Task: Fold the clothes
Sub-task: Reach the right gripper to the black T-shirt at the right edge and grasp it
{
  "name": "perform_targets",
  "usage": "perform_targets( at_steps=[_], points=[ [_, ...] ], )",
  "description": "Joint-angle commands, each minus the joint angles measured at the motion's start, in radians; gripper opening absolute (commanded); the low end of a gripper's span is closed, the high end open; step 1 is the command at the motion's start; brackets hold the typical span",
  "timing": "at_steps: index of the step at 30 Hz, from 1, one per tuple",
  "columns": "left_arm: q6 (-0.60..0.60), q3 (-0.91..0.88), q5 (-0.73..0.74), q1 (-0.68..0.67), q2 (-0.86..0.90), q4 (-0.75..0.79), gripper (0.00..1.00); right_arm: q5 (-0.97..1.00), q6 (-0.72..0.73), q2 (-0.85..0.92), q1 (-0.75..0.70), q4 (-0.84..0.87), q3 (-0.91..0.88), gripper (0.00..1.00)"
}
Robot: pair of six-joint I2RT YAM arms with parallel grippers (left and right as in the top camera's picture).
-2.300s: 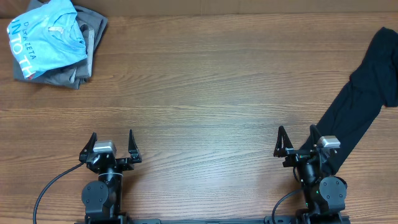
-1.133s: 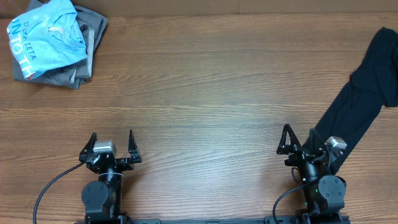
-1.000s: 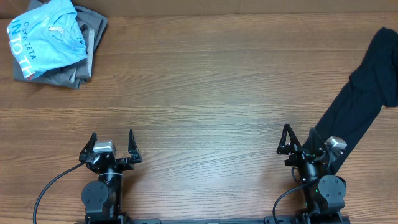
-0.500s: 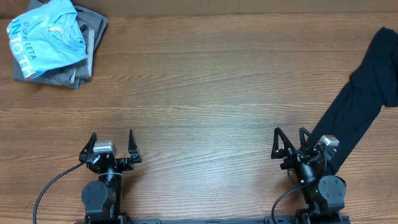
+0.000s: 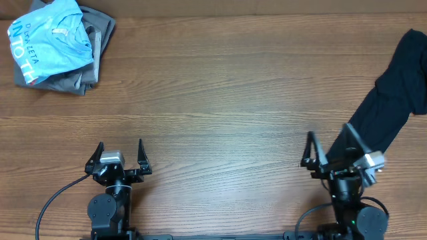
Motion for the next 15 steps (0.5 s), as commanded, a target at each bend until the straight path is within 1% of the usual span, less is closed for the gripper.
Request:
perform_targets(
  at_steps=[1,2,3,6,9,11,15],
  points=[
    [0.016,-0.004,0.011,0.007,-0.010,0.001,1.00,0.174,-0.158,0.086,0.006,0.002,0.150,1.00],
    [0.016,-0.004,0.011,0.007,-0.010,0.001,1.00,0.214,-0.193,0.132,0.006,-0.008,0.200,1.00],
    [0.016,-0.004,0.011,0.007,-0.010,0.001,1.00,0.335,-0.242,0.237,0.006,-0.047,0.305,1.00],
    [0.016,-0.004,0.010,0.007,-0.010,0.001,1.00,0.525,-0.307,0.437,0.005,-0.125,0.483,1.00],
    [0.016,-0.004,0.010,0.007,-0.010,0.001,1.00,0.645,-0.349,0.668,-0.019,-0.225,0.676,1.00],
    [0.016,-0.004,0.010,0.007,-0.010,0.001,1.00,0.679,-0.351,0.823,-0.065,-0.315,0.812,1.00],
    [0.016,-0.004,0.011,0.007,-0.010,0.001,1.00,0.623,-0.350,1.134,-0.211,-0.549,1.105,1.00]
  ],
)
